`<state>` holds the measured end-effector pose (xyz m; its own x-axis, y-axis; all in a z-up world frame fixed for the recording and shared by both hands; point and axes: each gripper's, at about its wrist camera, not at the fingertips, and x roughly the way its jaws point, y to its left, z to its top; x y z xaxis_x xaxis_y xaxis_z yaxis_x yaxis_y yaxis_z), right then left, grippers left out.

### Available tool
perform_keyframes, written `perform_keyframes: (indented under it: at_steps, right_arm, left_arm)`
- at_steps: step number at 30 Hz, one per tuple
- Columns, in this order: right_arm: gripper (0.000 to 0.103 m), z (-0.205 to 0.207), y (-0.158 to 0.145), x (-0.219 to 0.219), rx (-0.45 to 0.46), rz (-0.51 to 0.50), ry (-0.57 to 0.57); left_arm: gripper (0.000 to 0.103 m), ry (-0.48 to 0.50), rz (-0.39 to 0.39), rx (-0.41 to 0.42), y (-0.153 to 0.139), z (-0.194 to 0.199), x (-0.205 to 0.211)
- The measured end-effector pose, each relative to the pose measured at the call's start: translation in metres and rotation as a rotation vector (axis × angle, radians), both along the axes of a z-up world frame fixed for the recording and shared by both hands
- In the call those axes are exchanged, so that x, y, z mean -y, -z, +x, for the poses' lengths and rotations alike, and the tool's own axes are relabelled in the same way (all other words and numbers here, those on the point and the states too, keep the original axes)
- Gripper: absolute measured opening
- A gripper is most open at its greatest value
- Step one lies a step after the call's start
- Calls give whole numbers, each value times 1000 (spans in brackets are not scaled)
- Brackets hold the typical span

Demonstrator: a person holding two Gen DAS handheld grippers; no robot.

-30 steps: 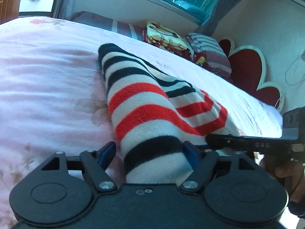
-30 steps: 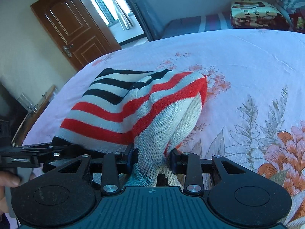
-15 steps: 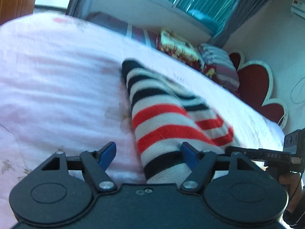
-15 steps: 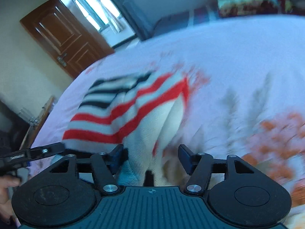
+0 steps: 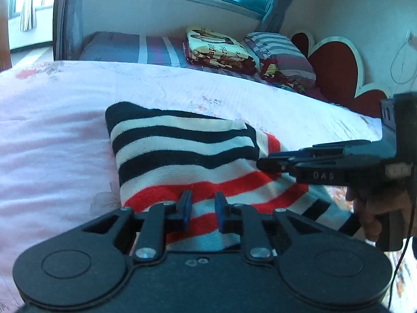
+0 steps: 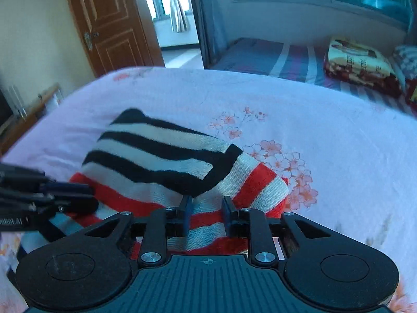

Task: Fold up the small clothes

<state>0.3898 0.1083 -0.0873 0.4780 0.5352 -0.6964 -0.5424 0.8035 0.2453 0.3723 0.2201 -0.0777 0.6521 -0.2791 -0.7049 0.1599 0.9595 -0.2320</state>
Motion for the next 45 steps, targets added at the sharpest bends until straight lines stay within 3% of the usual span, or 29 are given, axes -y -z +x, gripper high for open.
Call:
perform_keyframes:
  at_steps: [5, 7, 11, 13, 17, 19, 23, 26, 29, 32, 34, 37, 40, 45]
  right_arm:
    - [23, -12, -16, 13, 33, -21, 25]
    - [23, -28, -31, 25, 77, 7, 21]
    - [22, -75, -55, 45, 151, 27, -55]
    - [12, -96, -58, 50, 145, 37, -103]
    - [0, -124, -43, 44, 149, -28, -194]
    - [0, -125, -28, 40, 132, -69, -189]
    - [0, -121, -10, 35, 111, -137, -150]
    - [0, -119, -1, 32, 145, -186, -148]
    - [0, -116, -4, 36, 111, -159, -108]
    - [0, -132, -27, 44, 141, -85, -101]
    - [0, -143, -34, 46, 151, -79, -108]
    - [0, -147, -20, 41, 114, -115, -120]
    - [0, -143, 2, 40, 59, -148, -110]
    - [0, -144, 6, 41, 65, -138, -93]
  left_arm:
    - [20, -14, 9, 36, -10, -15, 1]
    - [34, -10, 21, 78, -21, -35, -1]
    - [33, -32, 82, 103, -27, -77, -4]
    - [34, -40, 95, 94, -23, -94, -7]
    - [34, -73, 9, 81, -14, -112, -17]
    - [34, -88, -6, 75, -15, -112, -17]
    - [35, -67, 70, 76, -10, -112, -6]
    - [36, -58, 99, 85, -4, -116, -3]
    - [36, -87, 42, 63, -6, -120, -11]
    - [33, -92, 53, 67, -14, -138, -11]
    - [37, -117, 56, 66, -12, -148, -13]
    - [40, -163, 8, 32, -2, -151, -18]
    - [40, -161, 37, 27, 4, -150, -9]
    - [40, -188, 29, 20, 10, -153, -8]
